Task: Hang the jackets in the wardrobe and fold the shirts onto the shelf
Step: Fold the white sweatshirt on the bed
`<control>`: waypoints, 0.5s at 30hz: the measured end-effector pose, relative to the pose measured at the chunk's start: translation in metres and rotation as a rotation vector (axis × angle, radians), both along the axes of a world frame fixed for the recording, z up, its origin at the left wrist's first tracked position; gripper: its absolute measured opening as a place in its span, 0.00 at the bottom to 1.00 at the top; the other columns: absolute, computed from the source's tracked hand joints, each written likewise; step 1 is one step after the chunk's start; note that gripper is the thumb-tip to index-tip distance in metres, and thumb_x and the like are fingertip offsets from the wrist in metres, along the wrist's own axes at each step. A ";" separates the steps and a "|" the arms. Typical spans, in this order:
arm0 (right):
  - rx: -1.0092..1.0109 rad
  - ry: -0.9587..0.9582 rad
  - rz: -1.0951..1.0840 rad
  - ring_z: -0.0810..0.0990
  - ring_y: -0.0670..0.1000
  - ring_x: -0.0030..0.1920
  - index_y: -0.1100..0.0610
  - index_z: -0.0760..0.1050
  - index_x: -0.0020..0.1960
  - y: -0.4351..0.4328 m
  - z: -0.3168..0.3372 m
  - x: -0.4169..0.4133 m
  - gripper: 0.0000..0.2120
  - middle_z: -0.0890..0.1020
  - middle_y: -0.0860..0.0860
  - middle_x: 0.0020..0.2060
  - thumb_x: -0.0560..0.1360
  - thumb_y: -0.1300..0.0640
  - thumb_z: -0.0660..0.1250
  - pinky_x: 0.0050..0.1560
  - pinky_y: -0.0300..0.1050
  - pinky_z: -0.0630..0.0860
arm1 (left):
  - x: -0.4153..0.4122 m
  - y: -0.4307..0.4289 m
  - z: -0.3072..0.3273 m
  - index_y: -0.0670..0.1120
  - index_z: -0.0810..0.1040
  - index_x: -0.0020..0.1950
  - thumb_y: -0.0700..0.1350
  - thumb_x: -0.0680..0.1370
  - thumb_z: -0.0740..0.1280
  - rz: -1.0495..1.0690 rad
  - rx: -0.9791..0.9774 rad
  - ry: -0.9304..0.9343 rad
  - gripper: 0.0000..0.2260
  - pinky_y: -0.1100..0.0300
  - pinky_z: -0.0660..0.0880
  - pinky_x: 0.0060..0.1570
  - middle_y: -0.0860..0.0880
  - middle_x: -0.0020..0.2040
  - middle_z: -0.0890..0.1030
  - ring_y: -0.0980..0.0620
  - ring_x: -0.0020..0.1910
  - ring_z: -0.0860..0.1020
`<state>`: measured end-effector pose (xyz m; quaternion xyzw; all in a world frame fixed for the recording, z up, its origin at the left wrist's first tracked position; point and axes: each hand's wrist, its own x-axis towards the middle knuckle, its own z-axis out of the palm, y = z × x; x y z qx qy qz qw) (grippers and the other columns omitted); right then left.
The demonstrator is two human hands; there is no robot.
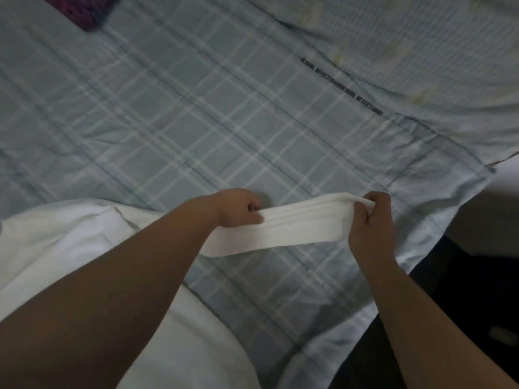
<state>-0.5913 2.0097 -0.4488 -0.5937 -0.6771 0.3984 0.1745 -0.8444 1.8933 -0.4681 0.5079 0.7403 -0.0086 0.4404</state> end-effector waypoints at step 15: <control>0.105 -0.447 0.178 0.79 0.65 0.51 0.54 0.65 0.50 0.071 -0.060 -0.025 0.05 0.79 0.62 0.47 0.81 0.53 0.59 0.47 0.53 0.70 | 0.067 -0.018 -0.065 0.47 0.61 0.78 0.54 0.77 0.59 0.393 0.341 0.632 0.31 0.38 0.49 0.75 0.41 0.80 0.58 0.39 0.78 0.56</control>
